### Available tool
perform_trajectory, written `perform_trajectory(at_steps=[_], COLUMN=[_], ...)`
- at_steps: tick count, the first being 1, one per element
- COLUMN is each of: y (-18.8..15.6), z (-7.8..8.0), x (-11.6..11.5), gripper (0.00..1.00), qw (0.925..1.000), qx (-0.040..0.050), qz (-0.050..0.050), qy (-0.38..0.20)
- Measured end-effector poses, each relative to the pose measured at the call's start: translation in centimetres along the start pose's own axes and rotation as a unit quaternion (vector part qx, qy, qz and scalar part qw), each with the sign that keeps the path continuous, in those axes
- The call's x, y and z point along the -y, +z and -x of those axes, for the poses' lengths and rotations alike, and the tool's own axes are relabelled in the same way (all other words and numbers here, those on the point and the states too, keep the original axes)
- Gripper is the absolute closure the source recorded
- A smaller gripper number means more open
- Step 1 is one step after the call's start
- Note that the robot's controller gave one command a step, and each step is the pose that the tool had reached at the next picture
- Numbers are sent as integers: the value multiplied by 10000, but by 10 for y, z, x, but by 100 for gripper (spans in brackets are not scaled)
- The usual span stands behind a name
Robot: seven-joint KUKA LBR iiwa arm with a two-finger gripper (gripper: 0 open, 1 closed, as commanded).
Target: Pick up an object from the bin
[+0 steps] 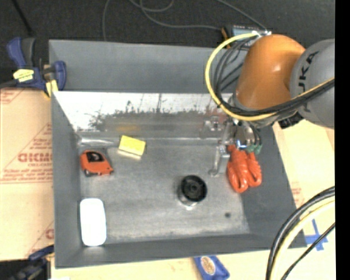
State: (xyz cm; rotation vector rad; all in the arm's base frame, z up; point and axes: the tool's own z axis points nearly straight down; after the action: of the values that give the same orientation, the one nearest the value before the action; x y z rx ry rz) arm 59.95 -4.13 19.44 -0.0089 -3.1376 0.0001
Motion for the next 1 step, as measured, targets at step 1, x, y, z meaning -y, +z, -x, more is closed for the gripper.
perform_trajectory(at_steps=[1], y=[-5], z=[2], x=[0], gripper=[0], qw=[10000], qx=[42], qz=[-5], qy=[-4])
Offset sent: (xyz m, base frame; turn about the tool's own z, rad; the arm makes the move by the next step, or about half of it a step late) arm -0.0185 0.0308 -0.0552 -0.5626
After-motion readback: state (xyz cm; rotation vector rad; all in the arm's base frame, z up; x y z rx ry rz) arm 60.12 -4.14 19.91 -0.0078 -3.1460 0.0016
